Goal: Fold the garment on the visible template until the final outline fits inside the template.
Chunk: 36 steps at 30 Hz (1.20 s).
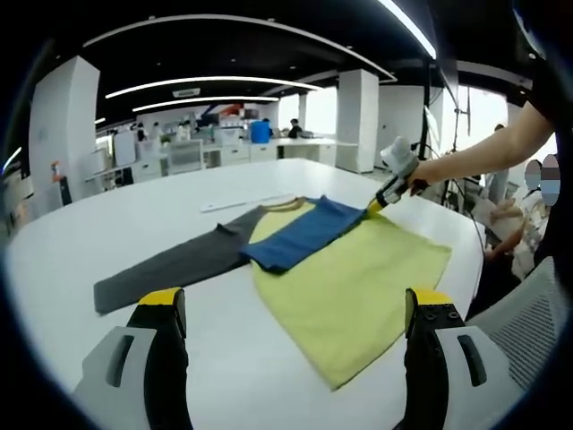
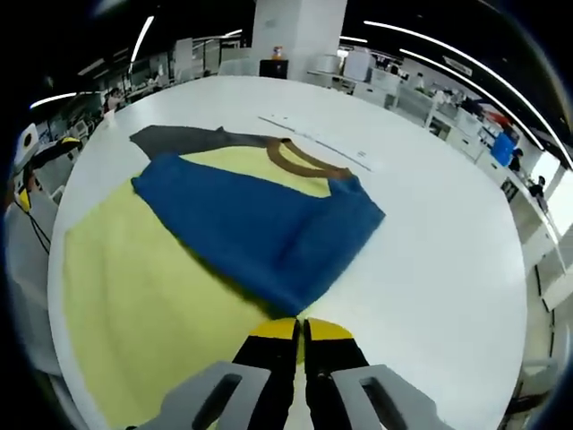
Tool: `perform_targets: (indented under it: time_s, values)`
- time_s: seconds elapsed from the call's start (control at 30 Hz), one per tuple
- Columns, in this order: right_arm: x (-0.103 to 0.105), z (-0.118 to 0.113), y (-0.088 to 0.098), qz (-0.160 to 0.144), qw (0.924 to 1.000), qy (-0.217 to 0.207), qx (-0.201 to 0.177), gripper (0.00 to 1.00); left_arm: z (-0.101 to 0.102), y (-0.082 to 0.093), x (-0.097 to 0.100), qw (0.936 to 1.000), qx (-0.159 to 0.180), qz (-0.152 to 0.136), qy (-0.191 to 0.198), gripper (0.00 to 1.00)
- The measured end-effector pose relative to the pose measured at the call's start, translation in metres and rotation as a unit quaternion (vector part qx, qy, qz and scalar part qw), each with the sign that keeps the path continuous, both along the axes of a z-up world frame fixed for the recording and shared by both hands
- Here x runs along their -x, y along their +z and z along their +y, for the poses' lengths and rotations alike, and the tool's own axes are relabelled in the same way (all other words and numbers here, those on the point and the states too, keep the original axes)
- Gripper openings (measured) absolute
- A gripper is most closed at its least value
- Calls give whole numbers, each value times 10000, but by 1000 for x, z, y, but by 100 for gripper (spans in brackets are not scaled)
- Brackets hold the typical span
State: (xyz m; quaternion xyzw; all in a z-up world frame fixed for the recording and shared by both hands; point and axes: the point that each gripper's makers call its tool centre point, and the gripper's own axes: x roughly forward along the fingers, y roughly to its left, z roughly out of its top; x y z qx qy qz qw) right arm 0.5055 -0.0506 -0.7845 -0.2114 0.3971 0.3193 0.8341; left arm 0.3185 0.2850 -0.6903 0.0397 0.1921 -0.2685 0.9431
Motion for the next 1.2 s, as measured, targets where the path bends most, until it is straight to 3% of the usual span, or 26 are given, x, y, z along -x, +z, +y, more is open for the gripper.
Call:
perform_targets:
  time_s: [0.43,0.8,1.0,1.2]
  values:
    - [1,-19,-10,176,9992,-365,-37,0,8,-3,1,9999,-64,49,90,99]
    - [1,-20,-9,209,9978,-559,-293,0,10,-3,-1,9999,-106,47,105,99]
    - [0,-19,0,161,9958,-655,-612,22,9,-2,-3,9999,-103,48,82,99]
    - [3,-10,15,27,9934,-593,-976,53,7,-1,-4,9999,-70,46,60,99]
